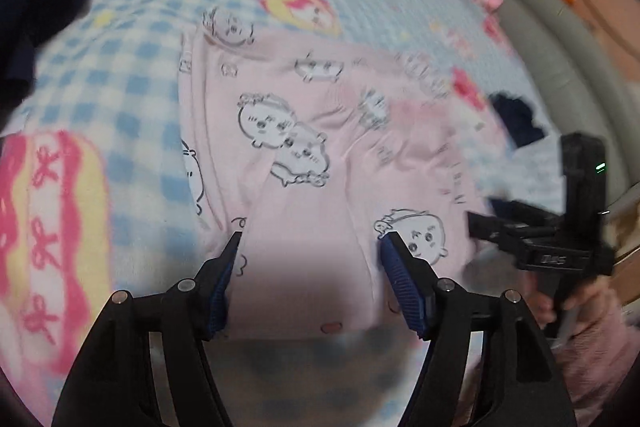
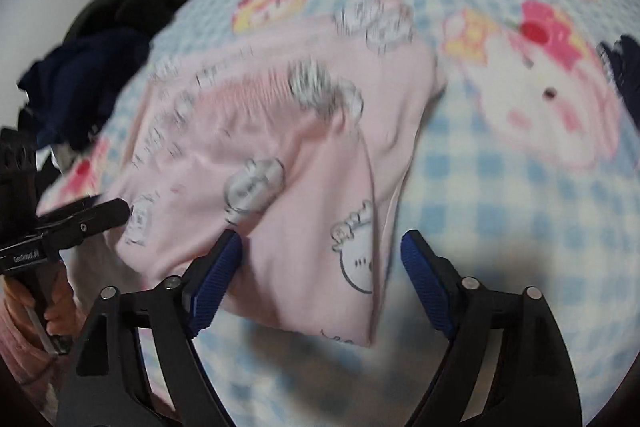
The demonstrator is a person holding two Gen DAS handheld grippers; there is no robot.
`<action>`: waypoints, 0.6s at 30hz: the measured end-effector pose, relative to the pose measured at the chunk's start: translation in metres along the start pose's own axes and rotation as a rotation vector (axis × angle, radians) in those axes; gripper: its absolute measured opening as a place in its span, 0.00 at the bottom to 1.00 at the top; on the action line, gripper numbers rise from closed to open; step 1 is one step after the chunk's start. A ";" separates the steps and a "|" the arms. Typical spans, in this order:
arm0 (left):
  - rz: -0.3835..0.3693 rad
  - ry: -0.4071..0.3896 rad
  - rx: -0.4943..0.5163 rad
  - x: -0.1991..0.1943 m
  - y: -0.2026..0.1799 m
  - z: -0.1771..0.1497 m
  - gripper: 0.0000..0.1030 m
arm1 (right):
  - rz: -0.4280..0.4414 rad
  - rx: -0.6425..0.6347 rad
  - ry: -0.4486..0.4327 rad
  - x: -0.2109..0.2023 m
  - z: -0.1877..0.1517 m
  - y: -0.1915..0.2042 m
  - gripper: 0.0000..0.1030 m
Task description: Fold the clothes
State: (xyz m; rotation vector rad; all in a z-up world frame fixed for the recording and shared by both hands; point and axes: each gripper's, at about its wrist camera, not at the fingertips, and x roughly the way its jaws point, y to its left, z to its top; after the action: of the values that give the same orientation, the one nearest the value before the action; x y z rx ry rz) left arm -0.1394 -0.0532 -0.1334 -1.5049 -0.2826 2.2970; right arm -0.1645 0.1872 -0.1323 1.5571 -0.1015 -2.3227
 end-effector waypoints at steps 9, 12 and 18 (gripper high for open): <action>0.016 -0.019 0.060 -0.032 -0.012 0.000 0.11 | 0.044 -0.029 -0.036 -0.023 -0.001 0.013 0.15; -0.016 -0.039 0.068 -0.055 -0.015 -0.010 0.11 | 0.068 -0.017 -0.052 -0.048 -0.011 0.015 0.12; 0.018 -0.002 0.110 -0.076 -0.017 -0.055 0.11 | 0.085 -0.018 -0.022 -0.081 -0.061 0.027 0.12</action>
State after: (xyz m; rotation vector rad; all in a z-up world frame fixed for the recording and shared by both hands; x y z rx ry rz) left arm -0.0588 -0.0717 -0.0860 -1.4565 -0.1408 2.2886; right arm -0.0746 0.1957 -0.0780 1.4898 -0.1490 -2.2692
